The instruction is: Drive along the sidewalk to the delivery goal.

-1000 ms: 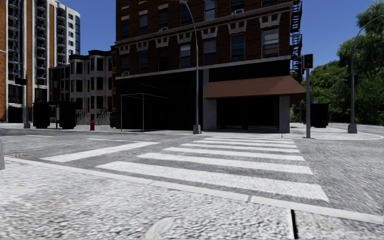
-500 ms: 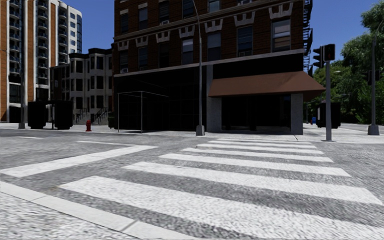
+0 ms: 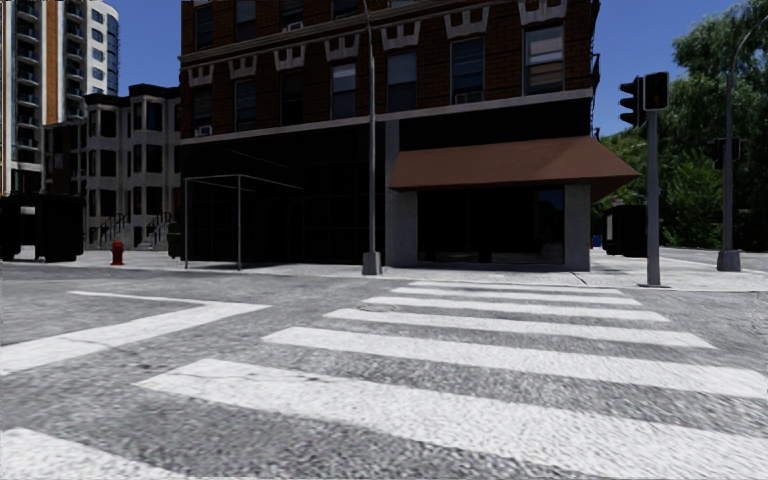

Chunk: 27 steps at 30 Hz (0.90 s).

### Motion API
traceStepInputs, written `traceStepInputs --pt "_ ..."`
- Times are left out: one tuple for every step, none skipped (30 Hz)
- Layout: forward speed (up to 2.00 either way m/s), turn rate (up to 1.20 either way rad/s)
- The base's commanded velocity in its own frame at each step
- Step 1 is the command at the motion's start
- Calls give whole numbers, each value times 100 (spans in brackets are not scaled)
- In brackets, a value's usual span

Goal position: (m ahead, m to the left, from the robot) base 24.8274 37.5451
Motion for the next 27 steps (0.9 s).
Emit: traceStepInputs --pt "200 -59" --pt "200 -59" --pt "200 -59" --pt "200 -59" --pt "200 -59" --pt "200 -59" --pt "200 -59" --pt "200 -59" --pt "200 -59" --pt "200 -51" --pt "200 -23" --pt "200 -8" --pt "200 -8" --pt "200 -3" --pt "200 -3" --pt "200 -7" --pt "200 -7" --pt "200 -19" --pt "200 -26" --pt "200 -32" --pt "200 -32" --pt "200 -38" --pt "200 -39" --pt "200 -39" --pt "200 -39" --pt "200 -39" --pt "200 -39"
